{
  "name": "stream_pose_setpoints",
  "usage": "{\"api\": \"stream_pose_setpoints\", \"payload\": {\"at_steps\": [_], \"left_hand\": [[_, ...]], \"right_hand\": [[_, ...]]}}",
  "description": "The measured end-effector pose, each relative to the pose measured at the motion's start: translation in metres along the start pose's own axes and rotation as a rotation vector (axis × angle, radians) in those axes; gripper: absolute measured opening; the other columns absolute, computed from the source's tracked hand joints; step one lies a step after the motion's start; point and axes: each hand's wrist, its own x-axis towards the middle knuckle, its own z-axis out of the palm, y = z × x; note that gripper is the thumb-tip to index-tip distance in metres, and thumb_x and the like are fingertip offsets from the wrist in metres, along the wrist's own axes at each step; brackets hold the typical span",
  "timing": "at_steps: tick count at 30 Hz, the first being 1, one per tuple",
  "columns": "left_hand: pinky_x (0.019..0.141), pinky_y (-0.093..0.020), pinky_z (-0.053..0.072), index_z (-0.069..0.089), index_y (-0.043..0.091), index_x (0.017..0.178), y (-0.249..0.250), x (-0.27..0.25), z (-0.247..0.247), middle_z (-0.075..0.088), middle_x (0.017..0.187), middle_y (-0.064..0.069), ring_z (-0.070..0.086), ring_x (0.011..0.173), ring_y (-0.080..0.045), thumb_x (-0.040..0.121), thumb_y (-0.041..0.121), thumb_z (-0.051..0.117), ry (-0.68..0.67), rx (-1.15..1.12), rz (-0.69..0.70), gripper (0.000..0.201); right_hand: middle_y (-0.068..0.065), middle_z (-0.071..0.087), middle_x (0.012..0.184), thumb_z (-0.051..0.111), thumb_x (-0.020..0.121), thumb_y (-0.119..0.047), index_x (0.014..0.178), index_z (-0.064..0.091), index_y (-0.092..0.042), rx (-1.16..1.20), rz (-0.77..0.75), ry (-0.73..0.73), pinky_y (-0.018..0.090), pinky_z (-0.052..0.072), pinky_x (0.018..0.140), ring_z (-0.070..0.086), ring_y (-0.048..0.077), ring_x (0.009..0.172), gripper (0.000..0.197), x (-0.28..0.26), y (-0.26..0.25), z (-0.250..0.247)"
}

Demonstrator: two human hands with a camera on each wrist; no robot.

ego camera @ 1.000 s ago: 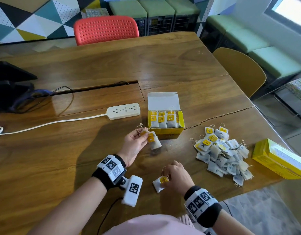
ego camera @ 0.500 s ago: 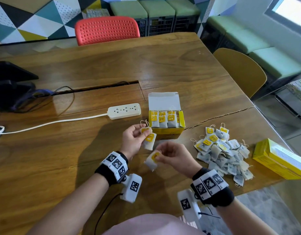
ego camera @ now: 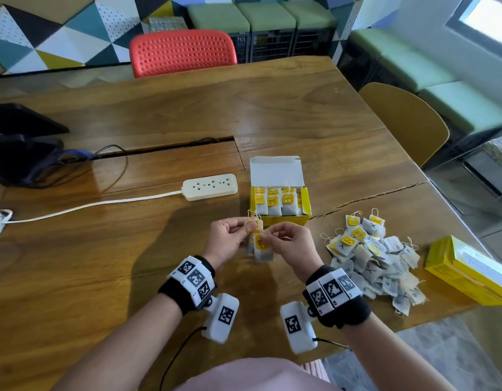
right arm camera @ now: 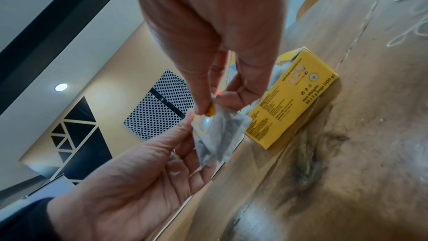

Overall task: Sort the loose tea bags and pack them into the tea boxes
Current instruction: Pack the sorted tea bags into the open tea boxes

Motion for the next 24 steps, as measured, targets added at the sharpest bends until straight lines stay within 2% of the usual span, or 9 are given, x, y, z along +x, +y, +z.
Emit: {"api": "stream_pose_setpoints", "payload": {"at_steps": [3,6,8,11,14,17,19,22,24], "left_hand": [[0.067,-0.024,0.057,0.071,0.010,0.103,0.000,0.001,-0.001,0.073,0.096,-0.005,0.069,0.083,-0.013,0.089,0.011,0.062,-0.030,0.019,-0.021,0.017],[0.065,-0.024,0.055,0.069,0.004,0.110,0.002,0.001,0.000,0.072,0.099,-0.009,0.068,0.084,-0.015,0.093,0.014,0.057,-0.038,0.024,-0.049,0.023],[0.070,-0.031,0.057,0.068,0.003,0.111,0.003,0.001,0.001,0.071,0.099,-0.014,0.068,0.088,-0.022,0.095,0.019,0.054,-0.050,0.016,-0.096,0.026],[0.083,-0.043,0.055,0.069,0.008,0.108,0.005,-0.003,0.000,0.070,0.104,-0.019,0.068,0.094,-0.029,0.094,0.021,0.055,-0.110,-0.040,-0.146,0.024],[0.085,-0.038,0.056,0.067,0.008,0.111,0.004,-0.005,0.000,0.071,0.107,-0.016,0.068,0.100,-0.026,0.091,0.014,0.059,-0.147,-0.075,-0.150,0.022],[0.076,-0.030,0.059,0.065,0.002,0.114,0.004,-0.003,0.003,0.070,0.107,-0.015,0.070,0.094,-0.022,0.093,0.009,0.057,-0.098,-0.127,-0.176,0.024],[0.074,-0.031,0.060,0.063,0.000,0.115,0.003,-0.001,0.005,0.070,0.107,-0.016,0.070,0.088,-0.020,0.093,0.008,0.056,-0.045,-0.160,-0.196,0.024],[0.078,-0.033,0.059,0.063,0.002,0.116,0.000,0.003,0.007,0.070,0.106,-0.014,0.070,0.087,-0.017,0.094,0.010,0.056,0.019,-0.172,-0.206,0.024],[0.082,-0.032,0.057,0.064,0.001,0.115,-0.001,0.004,0.011,0.071,0.106,-0.014,0.069,0.089,-0.017,0.094,0.010,0.056,0.020,-0.162,-0.196,0.024]], "right_hand": [[0.006,0.070,0.078,0.081,0.074,-0.015,0.076,0.069,-0.015,-0.056,-0.047,0.010,0.025,0.055,0.067,0.064,0.014,0.073,0.012,0.003,0.002,0.001],[0.005,0.072,0.078,0.083,0.072,-0.018,0.076,0.072,-0.017,-0.096,-0.075,0.040,0.029,0.058,0.070,0.067,0.018,0.075,0.012,0.006,0.004,0.004],[0.002,0.072,0.077,0.083,0.071,-0.019,0.076,0.073,-0.017,-0.107,-0.092,0.068,0.028,0.058,0.071,0.069,0.017,0.076,0.012,0.009,0.003,0.005],[-0.001,0.072,0.076,0.083,0.072,-0.018,0.077,0.074,-0.019,-0.135,-0.124,0.106,0.023,0.056,0.067,0.068,0.010,0.071,0.011,0.011,0.002,0.004],[-0.001,0.072,0.077,0.083,0.073,-0.018,0.079,0.072,-0.021,-0.134,-0.135,0.122,0.026,0.057,0.069,0.068,0.011,0.073,0.012,0.011,0.000,0.001],[0.000,0.072,0.078,0.083,0.072,-0.015,0.078,0.070,-0.024,-0.122,-0.134,0.146,0.033,0.059,0.074,0.069,0.017,0.077,0.016,0.011,0.001,-0.002],[0.002,0.072,0.078,0.084,0.071,-0.013,0.078,0.070,-0.022,-0.093,-0.126,0.165,0.035,0.059,0.075,0.070,0.021,0.078,0.018,0.010,0.002,-0.003],[0.008,0.072,0.080,0.083,0.071,-0.010,0.081,0.070,-0.015,-0.012,-0.086,0.139,0.038,0.059,0.076,0.070,0.026,0.080,0.018,0.005,0.004,-0.002],[0.009,0.072,0.081,0.083,0.071,-0.011,0.082,0.069,-0.013,0.013,-0.044,0.119,0.038,0.059,0.077,0.070,0.025,0.081,0.018,0.004,0.007,0.001]]}}
